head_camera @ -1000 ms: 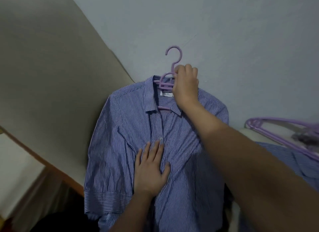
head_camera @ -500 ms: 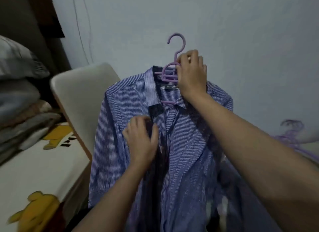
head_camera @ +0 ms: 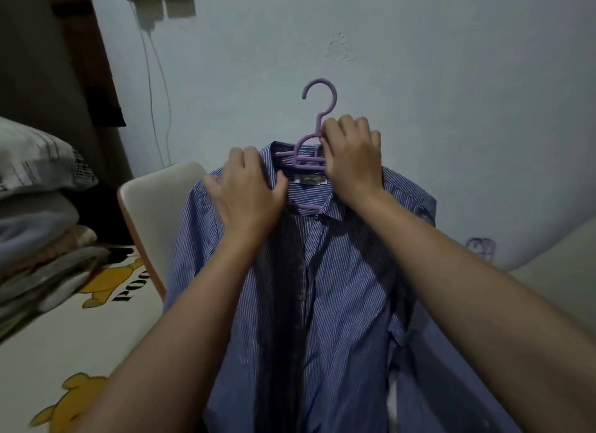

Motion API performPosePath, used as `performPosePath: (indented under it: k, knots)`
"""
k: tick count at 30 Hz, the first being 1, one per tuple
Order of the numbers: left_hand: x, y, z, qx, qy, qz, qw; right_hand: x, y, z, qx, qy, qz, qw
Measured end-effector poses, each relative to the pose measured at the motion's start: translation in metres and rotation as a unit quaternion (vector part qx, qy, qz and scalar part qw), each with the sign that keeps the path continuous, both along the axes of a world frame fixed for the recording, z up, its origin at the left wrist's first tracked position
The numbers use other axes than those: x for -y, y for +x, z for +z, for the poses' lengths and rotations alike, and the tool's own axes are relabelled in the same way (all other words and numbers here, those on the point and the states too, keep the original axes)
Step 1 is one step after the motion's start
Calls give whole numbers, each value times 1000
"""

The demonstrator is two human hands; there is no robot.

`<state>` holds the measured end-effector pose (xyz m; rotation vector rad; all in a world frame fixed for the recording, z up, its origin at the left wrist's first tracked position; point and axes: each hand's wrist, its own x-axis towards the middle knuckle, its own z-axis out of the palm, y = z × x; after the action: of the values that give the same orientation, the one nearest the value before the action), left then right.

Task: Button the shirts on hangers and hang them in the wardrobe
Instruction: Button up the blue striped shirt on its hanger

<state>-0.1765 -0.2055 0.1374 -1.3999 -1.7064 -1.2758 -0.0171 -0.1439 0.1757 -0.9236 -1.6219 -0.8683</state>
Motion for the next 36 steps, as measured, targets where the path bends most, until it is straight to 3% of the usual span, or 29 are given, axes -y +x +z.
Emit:
performPosePath:
  k: [5,11,14,19,25,31,36]
  knots:
    - [15,12,32,-21,-29,-58,998,21,11,6,18,23,-11,1000]
    - [39,43,32,-69,59,-249,964,42,39,13,42,13,-2,999]
    - [45,47,29,-73,104,-240,962,59,58,15,39,1,2,999]
    - [38,49,20,34,106,-217,970,92,105,13,26,10,-79,996]
    - [22,99,12,140,-6,-338,931,144,192,17,20,16,-192,981]
    - [43,190,3,59,-49,-541,838,196,285,26,5,-18,-292,956]
    - [55,236,-16,10,-104,-591,800,219,327,13,-22,-120,-357,926]
